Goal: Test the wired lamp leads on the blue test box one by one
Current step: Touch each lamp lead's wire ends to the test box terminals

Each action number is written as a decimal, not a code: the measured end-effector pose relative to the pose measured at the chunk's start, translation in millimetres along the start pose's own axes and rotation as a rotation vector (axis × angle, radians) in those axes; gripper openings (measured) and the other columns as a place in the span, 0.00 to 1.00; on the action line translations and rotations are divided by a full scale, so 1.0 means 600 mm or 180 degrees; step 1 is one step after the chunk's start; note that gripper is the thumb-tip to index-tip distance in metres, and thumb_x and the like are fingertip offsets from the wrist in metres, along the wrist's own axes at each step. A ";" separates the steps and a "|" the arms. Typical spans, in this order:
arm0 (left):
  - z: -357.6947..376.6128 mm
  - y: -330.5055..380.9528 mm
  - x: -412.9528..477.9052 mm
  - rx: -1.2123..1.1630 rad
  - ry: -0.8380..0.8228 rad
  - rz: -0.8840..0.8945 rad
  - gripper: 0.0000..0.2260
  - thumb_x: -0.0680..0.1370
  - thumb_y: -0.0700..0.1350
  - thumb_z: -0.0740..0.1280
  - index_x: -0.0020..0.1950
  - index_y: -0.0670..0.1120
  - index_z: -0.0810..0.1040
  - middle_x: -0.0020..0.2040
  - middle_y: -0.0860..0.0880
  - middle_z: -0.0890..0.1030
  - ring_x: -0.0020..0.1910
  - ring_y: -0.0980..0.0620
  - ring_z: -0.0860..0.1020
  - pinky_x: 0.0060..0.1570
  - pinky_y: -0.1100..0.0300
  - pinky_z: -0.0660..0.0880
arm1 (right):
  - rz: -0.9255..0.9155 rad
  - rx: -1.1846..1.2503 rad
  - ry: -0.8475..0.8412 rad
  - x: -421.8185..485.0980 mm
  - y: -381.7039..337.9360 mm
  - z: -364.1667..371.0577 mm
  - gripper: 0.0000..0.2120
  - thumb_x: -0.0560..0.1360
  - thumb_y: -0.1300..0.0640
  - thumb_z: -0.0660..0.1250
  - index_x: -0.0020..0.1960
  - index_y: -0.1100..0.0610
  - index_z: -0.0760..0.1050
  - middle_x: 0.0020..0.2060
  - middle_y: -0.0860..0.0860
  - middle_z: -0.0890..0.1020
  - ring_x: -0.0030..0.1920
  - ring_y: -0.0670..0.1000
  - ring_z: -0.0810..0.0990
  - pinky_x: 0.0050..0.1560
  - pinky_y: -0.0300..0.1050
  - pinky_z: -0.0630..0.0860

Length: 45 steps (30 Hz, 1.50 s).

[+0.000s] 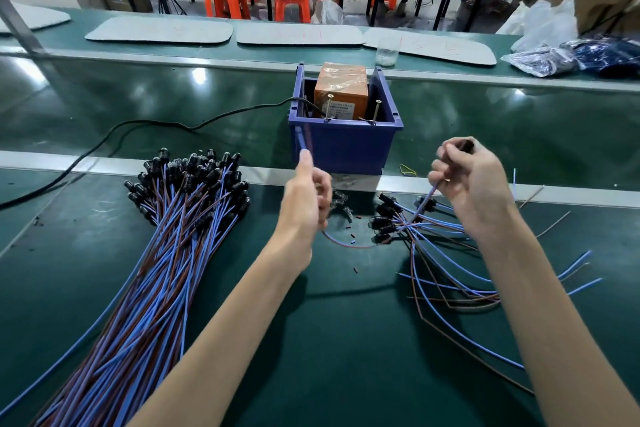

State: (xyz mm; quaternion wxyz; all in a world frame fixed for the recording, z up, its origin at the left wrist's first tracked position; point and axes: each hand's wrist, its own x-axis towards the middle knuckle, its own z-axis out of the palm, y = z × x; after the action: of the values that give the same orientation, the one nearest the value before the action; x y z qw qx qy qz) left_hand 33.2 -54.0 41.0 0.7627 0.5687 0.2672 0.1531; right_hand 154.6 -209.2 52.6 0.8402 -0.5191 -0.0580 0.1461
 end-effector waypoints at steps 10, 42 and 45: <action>0.010 -0.005 -0.010 0.1732 -0.0733 0.0968 0.24 0.82 0.55 0.56 0.28 0.48 0.67 0.23 0.55 0.62 0.23 0.57 0.59 0.24 0.66 0.57 | -0.0185 -0.1032 -0.0860 -0.050 0.037 0.052 0.10 0.79 0.59 0.62 0.44 0.57 0.81 0.24 0.46 0.62 0.23 0.43 0.56 0.21 0.32 0.55; -0.017 0.003 0.005 0.2279 -0.0855 0.1642 0.07 0.79 0.46 0.66 0.42 0.47 0.79 0.30 0.49 0.76 0.28 0.56 0.67 0.31 0.62 0.66 | -0.1395 -0.3059 -0.1096 -0.064 0.017 0.048 0.07 0.71 0.66 0.73 0.39 0.55 0.80 0.31 0.51 0.82 0.31 0.47 0.80 0.38 0.39 0.75; -0.019 0.002 0.006 0.2395 -0.0915 0.1700 0.07 0.79 0.46 0.67 0.42 0.48 0.79 0.29 0.51 0.74 0.26 0.57 0.66 0.30 0.65 0.64 | -0.1455 -0.3285 -0.1139 -0.064 0.020 0.047 0.08 0.71 0.72 0.69 0.40 0.60 0.80 0.29 0.46 0.80 0.28 0.40 0.78 0.35 0.29 0.71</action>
State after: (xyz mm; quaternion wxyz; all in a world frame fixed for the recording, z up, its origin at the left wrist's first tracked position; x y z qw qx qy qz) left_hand 29.4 -42.7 38.9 0.4673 0.8692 0.0406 0.1561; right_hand 109.1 -191.8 57.0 0.4664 -0.8022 -0.3727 -0.0003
